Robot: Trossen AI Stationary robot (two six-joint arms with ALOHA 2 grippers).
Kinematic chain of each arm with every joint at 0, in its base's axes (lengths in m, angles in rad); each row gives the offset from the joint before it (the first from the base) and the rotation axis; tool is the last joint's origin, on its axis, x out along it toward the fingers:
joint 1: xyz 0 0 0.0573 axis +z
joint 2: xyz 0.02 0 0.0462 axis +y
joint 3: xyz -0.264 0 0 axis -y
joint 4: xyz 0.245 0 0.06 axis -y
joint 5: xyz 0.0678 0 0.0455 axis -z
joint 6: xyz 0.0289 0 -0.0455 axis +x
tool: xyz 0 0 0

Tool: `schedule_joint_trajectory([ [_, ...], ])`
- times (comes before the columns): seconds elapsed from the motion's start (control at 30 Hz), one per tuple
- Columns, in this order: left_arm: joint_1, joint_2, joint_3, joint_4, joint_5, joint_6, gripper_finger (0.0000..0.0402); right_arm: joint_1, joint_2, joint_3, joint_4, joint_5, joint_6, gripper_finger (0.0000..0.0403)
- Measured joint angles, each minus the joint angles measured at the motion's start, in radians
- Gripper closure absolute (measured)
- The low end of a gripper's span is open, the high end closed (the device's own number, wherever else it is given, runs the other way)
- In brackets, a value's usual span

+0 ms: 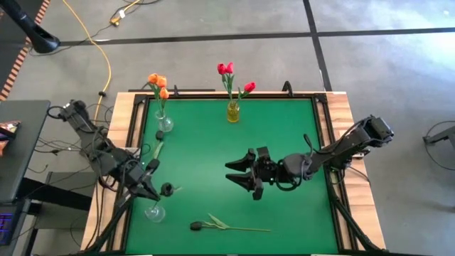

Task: Sort flowers into vase by color
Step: Put the top right black flower into the bottom transparent vase

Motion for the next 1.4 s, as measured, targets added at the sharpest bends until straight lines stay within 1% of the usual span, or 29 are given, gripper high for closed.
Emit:
schedule_joint_trajectory([
  [0.17,-0.033,-0.062,-0.029,0.003,-0.031,-0.040,0.0401,-0.001,0.000,0.000,0.000,0.003,0.030,0.0138],
  [0.33,-0.066,-0.079,-0.031,0.003,-0.046,-0.040,0.0401,-0.004,0.000,0.000,0.002,0.003,0.039,0.0138],
  [0.53,-0.101,-0.043,-0.032,0.002,-0.070,-0.040,0.0401,-0.004,0.000,0.000,0.002,0.003,0.046,0.0138],
  [0.7,-0.138,-0.013,-0.032,0.000,-0.114,-0.035,0.0401,-0.004,0.000,0.000,0.002,0.002,0.060,0.0138],
  [0.93,-0.204,-0.010,-0.040,0.005,-0.187,-0.018,0.0401,-0.022,0.000,0.000,0.002,0.001,0.099,0.0138],
  [1.07,-0.249,-0.012,-0.104,0.034,-0.231,-0.042,0.0401,-0.027,0.000,0.000,0.002,0.000,0.124,0.0138],
  [1.2,-0.279,-0.033,-0.180,0.123,-0.264,-0.055,0.0401,-0.031,0.000,0.000,0.001,-0.005,0.135,0.0138],
  [1.4,-0.296,-0.089,-0.237,0.177,-0.287,-0.052,0.0401,-0.043,0.000,0.000,0.001,-0.014,0.143,0.0138],
])
